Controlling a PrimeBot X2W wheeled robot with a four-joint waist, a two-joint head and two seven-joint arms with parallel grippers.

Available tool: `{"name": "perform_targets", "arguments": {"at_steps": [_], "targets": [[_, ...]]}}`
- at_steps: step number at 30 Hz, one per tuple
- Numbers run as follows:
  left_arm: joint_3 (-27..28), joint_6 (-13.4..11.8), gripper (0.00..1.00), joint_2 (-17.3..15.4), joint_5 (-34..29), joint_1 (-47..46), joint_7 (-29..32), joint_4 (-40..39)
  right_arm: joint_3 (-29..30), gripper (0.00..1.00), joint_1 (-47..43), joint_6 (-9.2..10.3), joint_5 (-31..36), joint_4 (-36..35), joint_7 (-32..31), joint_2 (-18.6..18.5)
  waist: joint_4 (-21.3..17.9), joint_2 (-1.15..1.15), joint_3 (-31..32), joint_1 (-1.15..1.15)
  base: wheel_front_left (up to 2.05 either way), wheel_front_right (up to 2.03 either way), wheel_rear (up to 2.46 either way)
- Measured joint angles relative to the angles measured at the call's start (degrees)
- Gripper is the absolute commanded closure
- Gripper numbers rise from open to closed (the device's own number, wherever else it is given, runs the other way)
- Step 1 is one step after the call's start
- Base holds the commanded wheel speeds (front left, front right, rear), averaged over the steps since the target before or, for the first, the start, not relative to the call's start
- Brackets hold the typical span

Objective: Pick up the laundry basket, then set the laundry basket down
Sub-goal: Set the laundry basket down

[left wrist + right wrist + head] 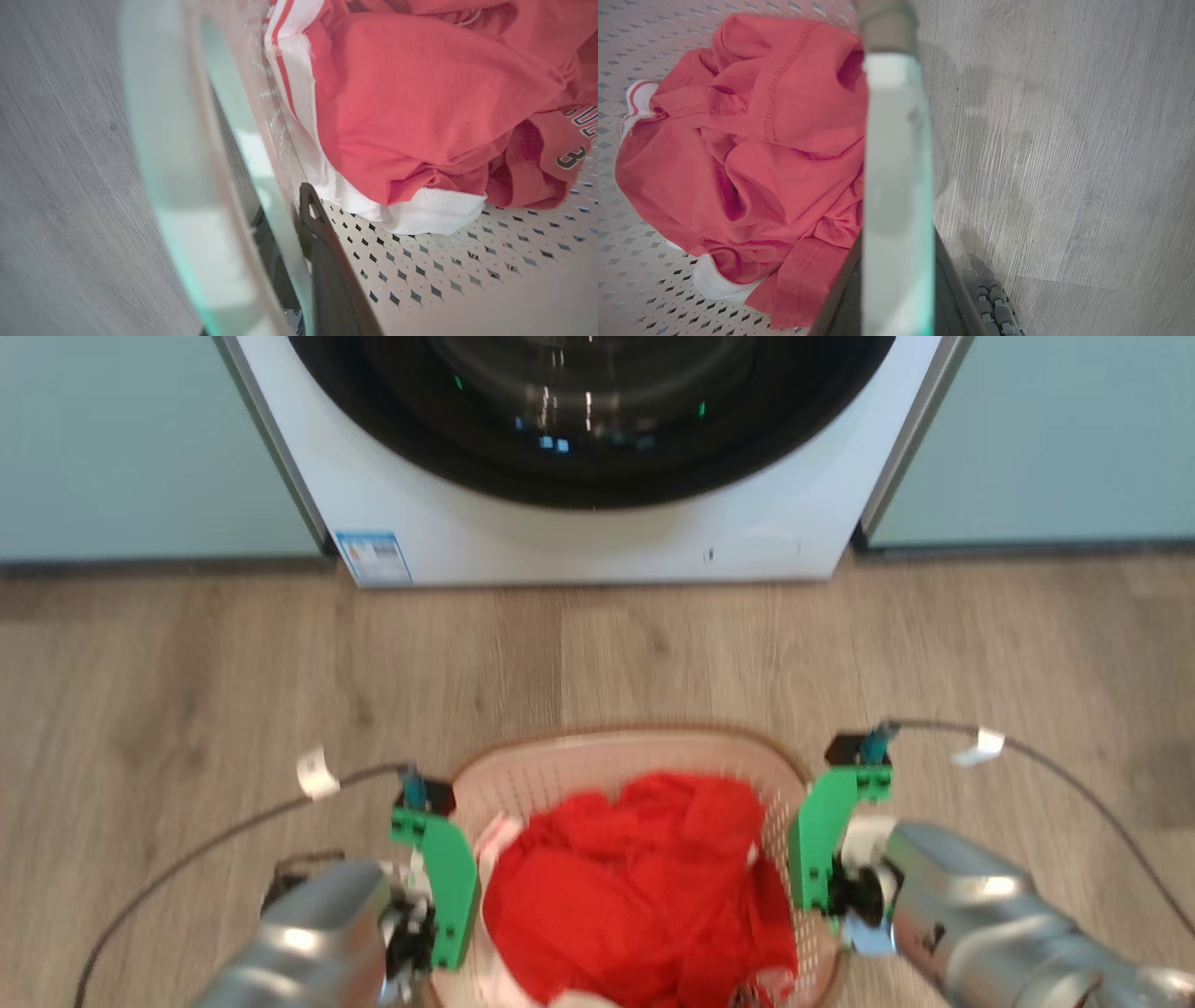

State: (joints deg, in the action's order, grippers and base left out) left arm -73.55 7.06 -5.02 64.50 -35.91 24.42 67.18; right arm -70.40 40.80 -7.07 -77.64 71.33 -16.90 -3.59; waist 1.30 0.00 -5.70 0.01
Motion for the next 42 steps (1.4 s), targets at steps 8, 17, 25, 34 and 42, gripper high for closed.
{"name": "perform_targets", "arguments": {"at_steps": [8,17,25,34,42], "targets": [[0.04,0.0,1.0,0.15,-1.14,-6.11,-4.37,0.56,0.12,1.0,6.36,0.0,0.57,0.91,5.32,-0.02,-0.66,0.0,-9.53,0.01,0.0,0.0,0.0],[0.12,0.0,1.0,0.71,-3.28,-13.69,-11.81,2.68,0.34,1.0,13.21,0.0,2.72,1.44,14.6,0.02,-0.56,0.0,-21.33,0.01,0.0,0.0,0.0],[0.27,-0.4,1.0,1.71,-4.58,-19.35,-19.12,5.38,0.34,1.0,17.95,0.0,4.57,1.72,21.65,-0.16,0.15,0.0,-32.12,0.01,0.0,0.0,0.0],[0.3,-2.56,1.0,2.01,-9.66,-23.84,-24.99,6.11,1.43,1.0,20.84,0.0,4.35,2.09,24.71,-0.26,1.18,0.0,-40.24,0.0,0.0,0.0,0.0],[0.29,-2.98,1.0,2.07,-10.06,-24.7,-25.54,5.9,1.64,1.0,21.75,0.0,3.78,2.11,22.58,-0.43,1.91,0.0,-43.97,0.0,0.0,0.0,0.0]]}}
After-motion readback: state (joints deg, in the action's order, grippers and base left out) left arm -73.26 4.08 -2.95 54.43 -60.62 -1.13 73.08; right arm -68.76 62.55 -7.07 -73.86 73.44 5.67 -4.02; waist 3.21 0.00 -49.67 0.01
